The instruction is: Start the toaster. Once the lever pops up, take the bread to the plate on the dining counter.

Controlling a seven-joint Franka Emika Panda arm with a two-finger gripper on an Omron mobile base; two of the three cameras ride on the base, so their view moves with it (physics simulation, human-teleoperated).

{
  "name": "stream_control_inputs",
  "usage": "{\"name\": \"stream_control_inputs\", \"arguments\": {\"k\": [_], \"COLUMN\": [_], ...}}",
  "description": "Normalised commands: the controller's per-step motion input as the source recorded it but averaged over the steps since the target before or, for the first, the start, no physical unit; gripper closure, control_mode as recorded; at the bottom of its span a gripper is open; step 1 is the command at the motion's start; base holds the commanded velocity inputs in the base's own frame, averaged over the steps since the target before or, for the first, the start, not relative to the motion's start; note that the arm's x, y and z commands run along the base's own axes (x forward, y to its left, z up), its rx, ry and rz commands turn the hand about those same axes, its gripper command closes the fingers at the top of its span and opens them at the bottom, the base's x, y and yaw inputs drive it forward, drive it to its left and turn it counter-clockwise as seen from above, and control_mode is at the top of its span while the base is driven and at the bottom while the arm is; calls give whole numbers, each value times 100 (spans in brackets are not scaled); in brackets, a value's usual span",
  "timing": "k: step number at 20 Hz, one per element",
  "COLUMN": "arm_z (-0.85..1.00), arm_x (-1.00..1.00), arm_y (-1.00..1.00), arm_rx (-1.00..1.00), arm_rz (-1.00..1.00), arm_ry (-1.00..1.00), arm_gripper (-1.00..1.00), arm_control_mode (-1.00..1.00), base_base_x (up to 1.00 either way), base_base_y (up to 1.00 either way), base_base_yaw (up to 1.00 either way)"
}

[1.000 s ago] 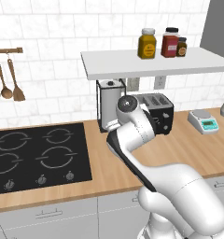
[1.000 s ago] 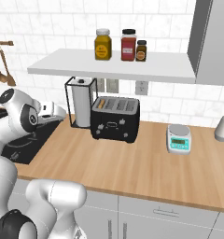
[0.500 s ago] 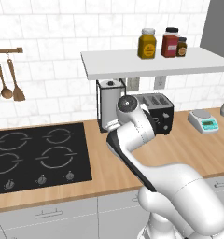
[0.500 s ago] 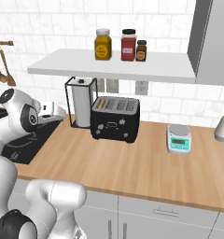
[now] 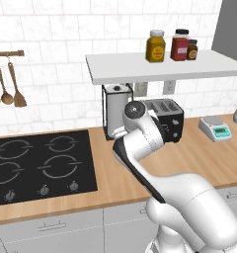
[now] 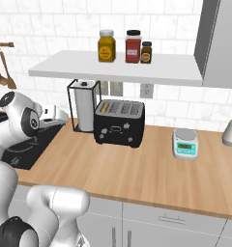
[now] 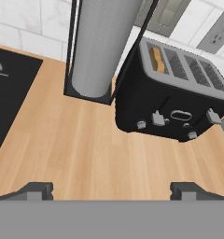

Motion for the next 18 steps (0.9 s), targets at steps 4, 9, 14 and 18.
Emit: {"name": "stream_control_inputs", "arguments": {"k": [4, 9, 14, 18], "arm_z": [0, 0, 0, 0], "arm_x": [0, 0, 0, 0], "arm_y": [0, 0, 0, 0], "arm_rx": [0, 0, 0, 0], "arm_rz": [0, 0, 0, 0], "arm_ry": [0, 0, 0, 0], "arm_gripper": [-100, -100, -100, -100], "arm_control_mode": [-100, -100, -100, -100], "base_base_x": [0, 0, 0, 0], "base_base_y": [0, 0, 0, 0], "base_base_yaw": [0, 0, 0, 0]}}
